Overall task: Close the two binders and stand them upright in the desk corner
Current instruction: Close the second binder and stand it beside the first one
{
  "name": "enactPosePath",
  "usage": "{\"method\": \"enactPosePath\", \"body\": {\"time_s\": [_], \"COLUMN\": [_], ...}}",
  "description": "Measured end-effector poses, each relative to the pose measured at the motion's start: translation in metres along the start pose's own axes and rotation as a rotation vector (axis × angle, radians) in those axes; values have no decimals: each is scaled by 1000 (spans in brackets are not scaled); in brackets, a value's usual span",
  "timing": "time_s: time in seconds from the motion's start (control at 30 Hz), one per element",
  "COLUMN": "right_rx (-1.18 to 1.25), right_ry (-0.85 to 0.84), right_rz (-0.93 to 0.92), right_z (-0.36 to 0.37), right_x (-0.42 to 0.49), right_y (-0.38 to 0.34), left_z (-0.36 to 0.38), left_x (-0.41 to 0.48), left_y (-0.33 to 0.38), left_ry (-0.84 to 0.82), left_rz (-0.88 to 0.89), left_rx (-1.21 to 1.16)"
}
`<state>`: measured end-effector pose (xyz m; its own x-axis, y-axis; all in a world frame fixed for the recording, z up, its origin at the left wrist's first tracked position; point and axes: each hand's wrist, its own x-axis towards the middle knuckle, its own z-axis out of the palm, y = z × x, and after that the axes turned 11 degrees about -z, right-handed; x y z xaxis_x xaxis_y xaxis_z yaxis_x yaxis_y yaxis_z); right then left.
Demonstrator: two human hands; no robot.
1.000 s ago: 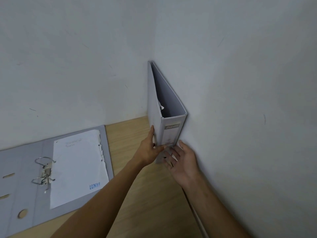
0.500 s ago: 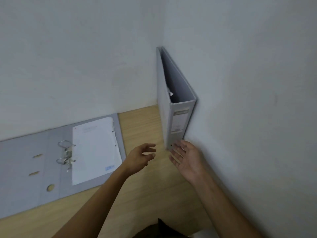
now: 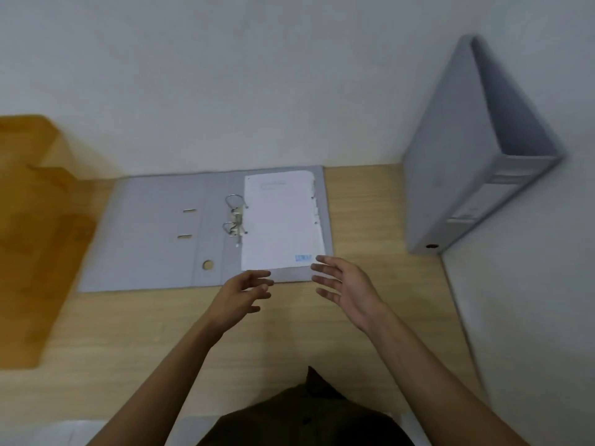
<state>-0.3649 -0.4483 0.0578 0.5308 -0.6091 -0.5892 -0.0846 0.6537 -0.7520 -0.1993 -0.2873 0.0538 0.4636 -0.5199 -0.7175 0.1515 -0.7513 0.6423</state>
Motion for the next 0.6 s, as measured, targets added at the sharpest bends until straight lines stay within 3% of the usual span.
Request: {"method": "enactPosePath", "body": {"time_s": [0.23,0.43,0.6], "right_rx": [-124,-367,-760], "right_ry": [-81,-174,-292], "right_rz": [76,98,-37], "right_z": [118,208,278], "right_x": [22,57,93], "right_y": [55,88,105], "left_z": [-112,-182,-220], "left_x": [11,21,28], "left_y": [-56,-99,-123], "left_ry": [77,129,176], "left_rz": [-67,-119,-156], "left_rx": [-106,-121,-116]}}
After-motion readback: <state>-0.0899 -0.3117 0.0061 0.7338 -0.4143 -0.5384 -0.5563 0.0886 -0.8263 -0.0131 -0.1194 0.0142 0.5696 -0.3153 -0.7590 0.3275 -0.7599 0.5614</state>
